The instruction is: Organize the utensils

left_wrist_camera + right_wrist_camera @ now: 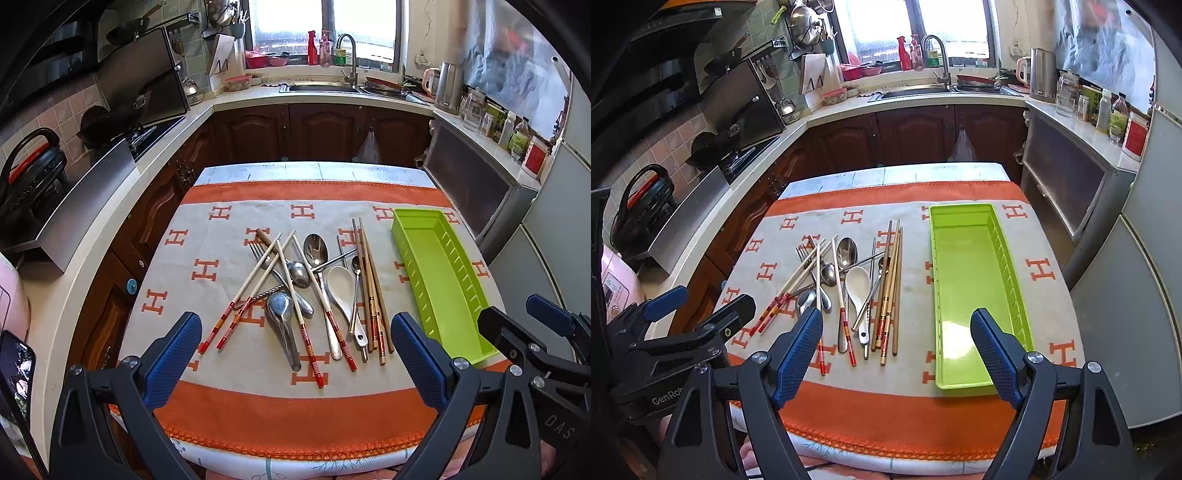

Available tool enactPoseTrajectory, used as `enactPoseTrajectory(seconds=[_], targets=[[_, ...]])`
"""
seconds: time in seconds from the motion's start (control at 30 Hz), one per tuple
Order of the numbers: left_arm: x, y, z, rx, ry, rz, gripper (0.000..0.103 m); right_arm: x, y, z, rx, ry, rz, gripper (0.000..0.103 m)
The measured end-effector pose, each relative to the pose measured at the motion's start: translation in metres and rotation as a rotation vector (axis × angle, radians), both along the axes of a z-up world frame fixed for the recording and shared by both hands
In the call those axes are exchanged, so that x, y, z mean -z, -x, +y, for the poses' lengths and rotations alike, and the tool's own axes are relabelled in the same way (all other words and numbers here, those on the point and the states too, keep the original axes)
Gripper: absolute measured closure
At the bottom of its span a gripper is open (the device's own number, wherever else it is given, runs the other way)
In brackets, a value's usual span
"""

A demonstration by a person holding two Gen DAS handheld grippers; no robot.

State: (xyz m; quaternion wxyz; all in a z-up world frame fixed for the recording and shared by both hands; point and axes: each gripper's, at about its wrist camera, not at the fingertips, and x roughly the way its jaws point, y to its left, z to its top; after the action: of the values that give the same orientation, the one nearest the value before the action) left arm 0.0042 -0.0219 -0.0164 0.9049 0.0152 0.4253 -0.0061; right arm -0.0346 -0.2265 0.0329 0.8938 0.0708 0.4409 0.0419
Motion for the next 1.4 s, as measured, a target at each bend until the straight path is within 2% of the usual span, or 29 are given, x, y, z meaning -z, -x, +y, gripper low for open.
enactPoseTrajectory(seconds=[1.4], targets=[[0.010, 0.001, -0.001, -0.013, -0.006, 0.048, 0.002, 0.016, -0.002, 0.005, -0.018, -0.031, 0.024, 0.019]])
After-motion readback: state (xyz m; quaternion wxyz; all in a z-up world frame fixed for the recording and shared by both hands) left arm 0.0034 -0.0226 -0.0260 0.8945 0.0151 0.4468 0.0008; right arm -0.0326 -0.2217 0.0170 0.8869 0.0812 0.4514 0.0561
